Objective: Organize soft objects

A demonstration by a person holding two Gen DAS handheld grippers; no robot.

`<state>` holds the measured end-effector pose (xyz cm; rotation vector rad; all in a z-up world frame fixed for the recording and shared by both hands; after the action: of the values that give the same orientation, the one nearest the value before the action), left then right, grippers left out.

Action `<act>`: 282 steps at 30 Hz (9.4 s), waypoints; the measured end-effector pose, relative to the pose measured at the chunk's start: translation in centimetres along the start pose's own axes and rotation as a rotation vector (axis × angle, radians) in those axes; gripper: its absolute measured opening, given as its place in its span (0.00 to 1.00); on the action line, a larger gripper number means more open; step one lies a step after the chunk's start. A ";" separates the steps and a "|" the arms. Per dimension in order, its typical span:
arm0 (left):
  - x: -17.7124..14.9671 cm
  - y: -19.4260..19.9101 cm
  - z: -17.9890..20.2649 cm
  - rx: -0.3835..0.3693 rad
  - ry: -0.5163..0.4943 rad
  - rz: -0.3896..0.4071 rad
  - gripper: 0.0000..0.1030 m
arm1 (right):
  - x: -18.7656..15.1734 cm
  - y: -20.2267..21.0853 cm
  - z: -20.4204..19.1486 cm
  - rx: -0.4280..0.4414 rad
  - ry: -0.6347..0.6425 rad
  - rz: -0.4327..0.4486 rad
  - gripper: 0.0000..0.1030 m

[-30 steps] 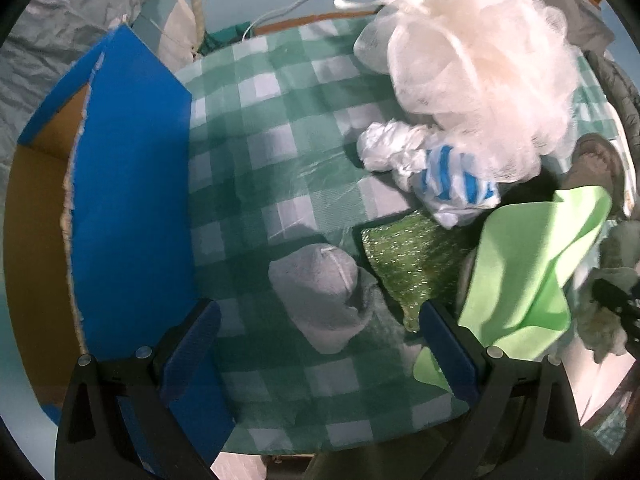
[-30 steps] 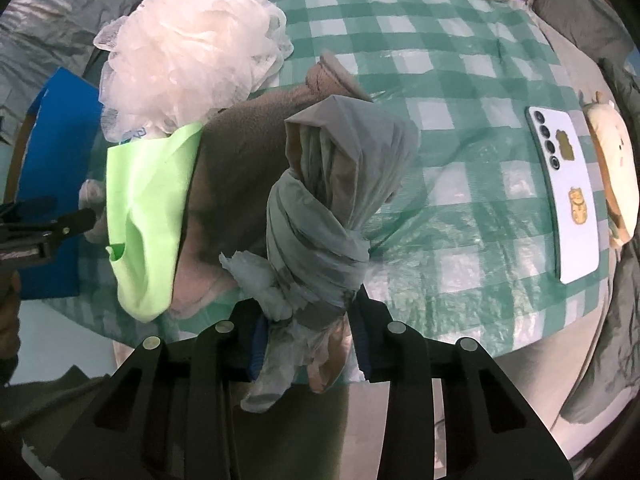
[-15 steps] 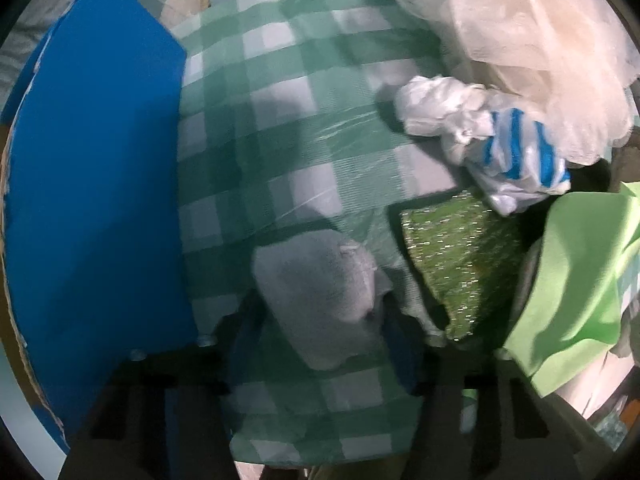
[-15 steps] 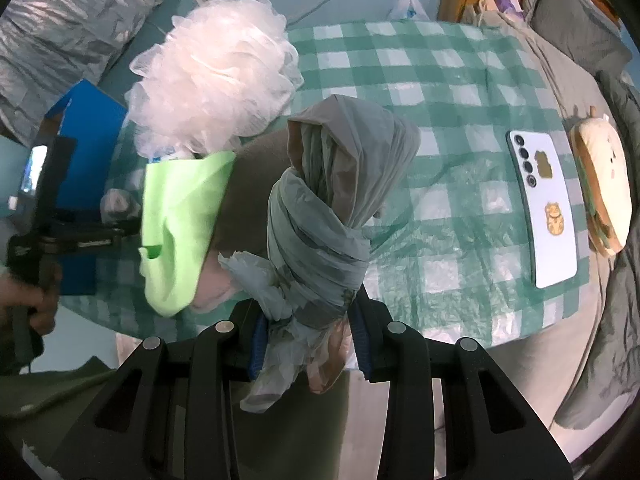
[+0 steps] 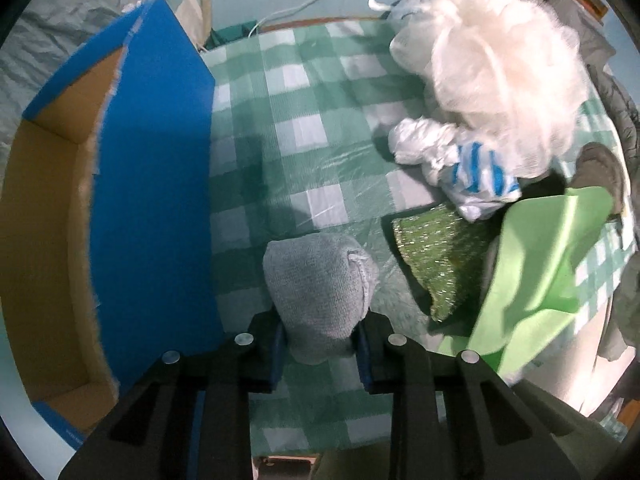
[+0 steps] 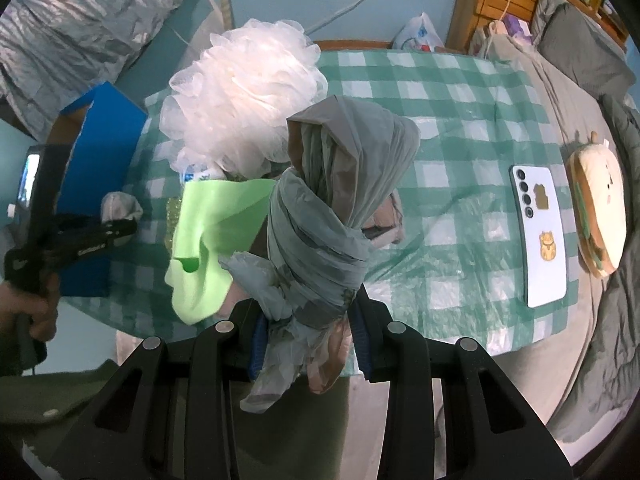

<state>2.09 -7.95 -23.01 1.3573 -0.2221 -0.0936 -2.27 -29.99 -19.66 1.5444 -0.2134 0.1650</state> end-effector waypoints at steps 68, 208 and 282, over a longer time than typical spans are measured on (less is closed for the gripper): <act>-5.2 14.4 -12.5 0.045 0.355 0.323 0.28 | 10.5 7.1 -23.4 0.267 0.519 0.154 0.34; 8.0 0.9 -0.8 -0.081 0.126 0.090 0.78 | 17.8 -10.2 -9.8 -0.062 0.320 -0.101 0.87; 9.3 -2.5 4.4 -0.099 0.185 0.066 0.54 | 15.2 -4.0 2.7 0.183 0.143 0.075 0.51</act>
<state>10.42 -14.52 -23.59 1.2503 -0.1053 0.0753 13.32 -33.18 -19.85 1.6991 -0.1457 0.3615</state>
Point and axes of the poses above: each gripper's, at about its wrist camera, not at the fingertips, and y roughly against the way its jaws point, z to its right, x to its top, the point moved 1 cm from there along -y, roughly the way its jaws point, and after that the axes turned 14 degrees about -x, right-handed, at the moved point
